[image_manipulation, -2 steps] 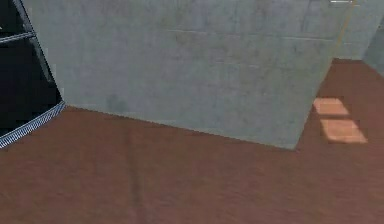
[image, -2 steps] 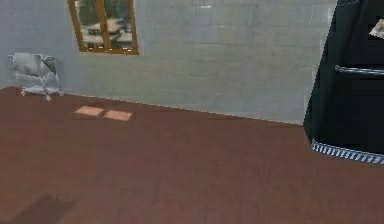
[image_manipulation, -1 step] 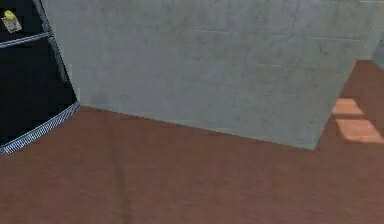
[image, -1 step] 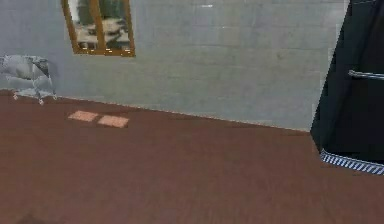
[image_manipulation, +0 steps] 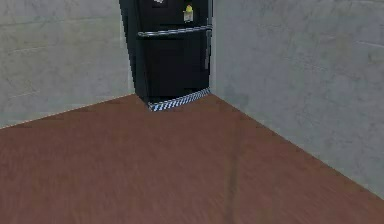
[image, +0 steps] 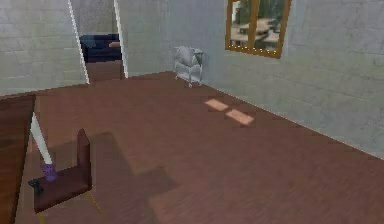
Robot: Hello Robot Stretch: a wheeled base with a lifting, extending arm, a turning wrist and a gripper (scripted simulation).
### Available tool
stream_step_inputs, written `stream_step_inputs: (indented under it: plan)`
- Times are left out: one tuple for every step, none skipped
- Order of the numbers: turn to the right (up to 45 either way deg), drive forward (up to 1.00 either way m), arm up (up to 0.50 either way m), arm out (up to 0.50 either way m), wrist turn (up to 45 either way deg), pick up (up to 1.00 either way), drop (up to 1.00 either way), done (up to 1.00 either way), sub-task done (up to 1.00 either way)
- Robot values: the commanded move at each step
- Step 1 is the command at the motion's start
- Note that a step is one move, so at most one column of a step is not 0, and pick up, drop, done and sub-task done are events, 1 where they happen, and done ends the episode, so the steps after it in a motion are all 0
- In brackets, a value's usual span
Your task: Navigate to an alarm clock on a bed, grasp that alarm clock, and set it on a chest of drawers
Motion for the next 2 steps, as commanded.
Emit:
stream_step_inputs:
  plan:
    - [0.0, 0.50, 0.00, 0.00, 0.0, 0.00, 0.00, 0.00, 0.00]
    - [-21.0, 0.00, 0.00, 0.00, 0.0, 0.00, 0.00, 0.00, 0.00]
